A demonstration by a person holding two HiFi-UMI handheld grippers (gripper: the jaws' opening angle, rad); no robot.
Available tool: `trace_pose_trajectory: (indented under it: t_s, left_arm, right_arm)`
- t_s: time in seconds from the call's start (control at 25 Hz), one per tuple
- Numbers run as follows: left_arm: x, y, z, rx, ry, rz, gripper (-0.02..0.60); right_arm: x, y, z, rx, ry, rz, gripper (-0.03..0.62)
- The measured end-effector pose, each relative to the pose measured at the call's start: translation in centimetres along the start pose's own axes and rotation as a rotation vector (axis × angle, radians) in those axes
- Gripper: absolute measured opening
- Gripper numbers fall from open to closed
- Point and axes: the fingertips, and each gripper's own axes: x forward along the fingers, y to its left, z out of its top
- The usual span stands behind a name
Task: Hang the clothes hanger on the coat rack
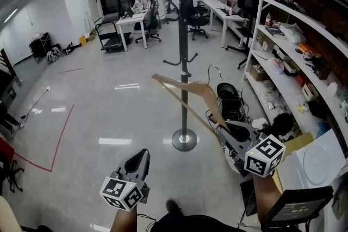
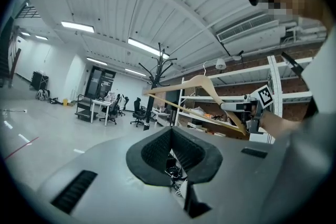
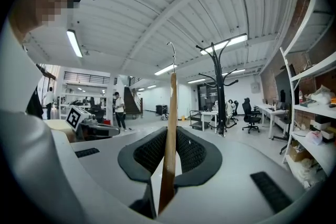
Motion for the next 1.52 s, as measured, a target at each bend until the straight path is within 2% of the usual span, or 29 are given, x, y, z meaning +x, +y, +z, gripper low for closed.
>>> trace_pose_trajectory:
  t_s: [0.28,0.6,0.76,1.0,1.2,1.52]
  left_arm:
    - [6.1,7.0,3.3,0.020,-0.006,-0.038,0.000]
    - [13.9,9.9,4.1,0.025,-0.004,-0.057,0.000]
    - [17.1,12.1,4.9,0.026,-0.027,-0.009,0.000]
    - [21.4,14.7,6.1,0.014,-0.053,0.061,0.000]
    - [23.3,16.4,6.1,0.010,-0.057,0.117,0.000]
    - [24.0,19.4,6.1,0.004,-0.045,0.189,0.000]
  right_arm:
    - [8.3,-3.0,1.8,0.004,-0.005,0.015,0.055]
    - [16.2,-8.8,3.1,0.006,0.029,0.114,0.055]
    - [20.5,-11.9,4.2,0.029,0.027,0.193,0.055]
    - [27.1,-16.0,6.1,0.006,0.059,0.322,0.055]
    - [31.9,-18.7,6.0,0.027,0.104,0.419,0.055]
    - [36.3,-21.5,4.6,0.060,0.155,0.460,0.055]
